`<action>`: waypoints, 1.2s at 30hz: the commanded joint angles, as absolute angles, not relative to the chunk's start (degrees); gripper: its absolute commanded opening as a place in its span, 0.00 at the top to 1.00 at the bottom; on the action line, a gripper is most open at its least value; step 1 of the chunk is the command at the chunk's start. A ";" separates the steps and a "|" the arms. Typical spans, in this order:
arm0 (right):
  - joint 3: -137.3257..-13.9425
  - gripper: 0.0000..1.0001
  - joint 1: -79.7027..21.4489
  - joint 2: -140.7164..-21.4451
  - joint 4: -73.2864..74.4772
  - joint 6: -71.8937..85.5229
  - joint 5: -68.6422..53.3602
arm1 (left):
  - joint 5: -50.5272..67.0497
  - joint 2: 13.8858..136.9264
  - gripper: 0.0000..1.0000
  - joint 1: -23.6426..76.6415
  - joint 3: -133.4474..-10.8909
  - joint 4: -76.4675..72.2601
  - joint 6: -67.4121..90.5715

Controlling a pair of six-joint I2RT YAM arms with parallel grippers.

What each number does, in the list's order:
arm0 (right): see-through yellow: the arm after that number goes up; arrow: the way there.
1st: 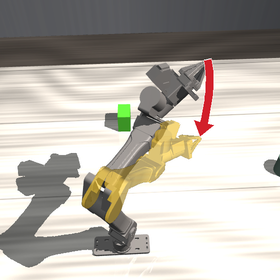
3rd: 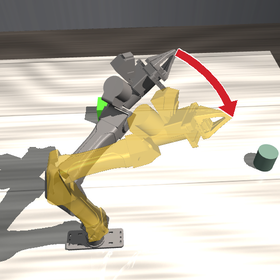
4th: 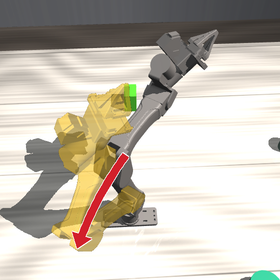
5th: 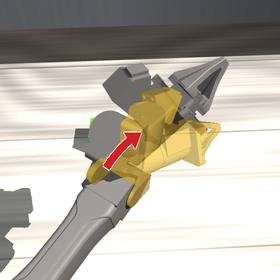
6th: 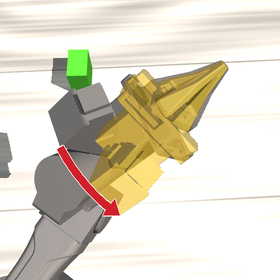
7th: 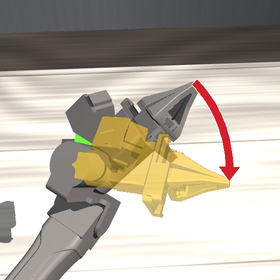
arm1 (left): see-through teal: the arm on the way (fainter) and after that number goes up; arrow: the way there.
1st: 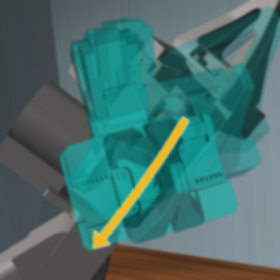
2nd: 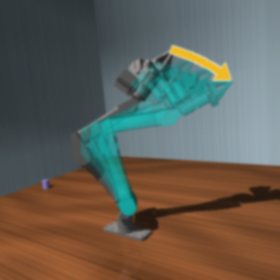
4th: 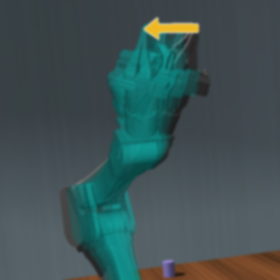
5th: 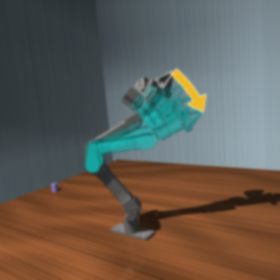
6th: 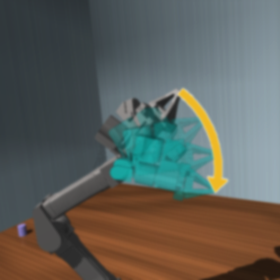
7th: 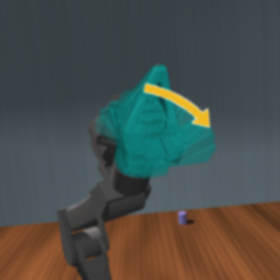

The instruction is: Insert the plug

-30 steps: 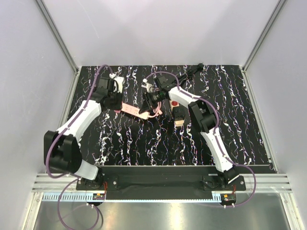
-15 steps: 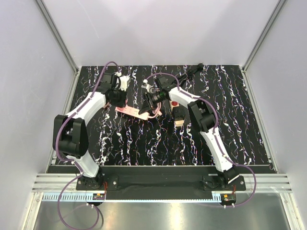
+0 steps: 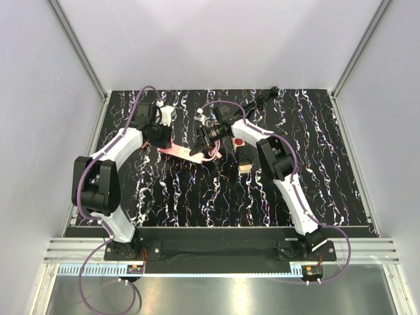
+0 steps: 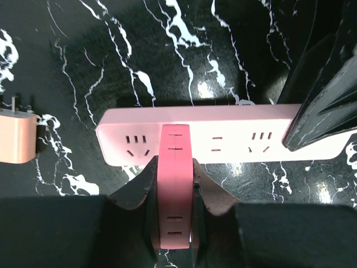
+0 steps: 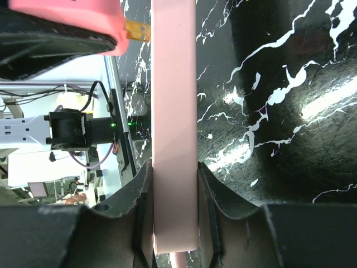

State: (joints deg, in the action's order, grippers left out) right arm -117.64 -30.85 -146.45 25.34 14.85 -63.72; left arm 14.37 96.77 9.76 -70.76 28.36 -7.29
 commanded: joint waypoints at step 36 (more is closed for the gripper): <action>-116.90 0.42 -30.24 -147.48 23.64 25.93 -59.15 | 14.33 106.52 1.00 9.67 -73.56 24.96 -3.25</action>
State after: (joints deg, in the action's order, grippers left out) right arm -117.97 -30.50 -147.09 22.13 26.26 -62.00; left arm 14.39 103.94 9.65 -72.66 24.64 -4.19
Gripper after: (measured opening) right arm 0.569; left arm 0.224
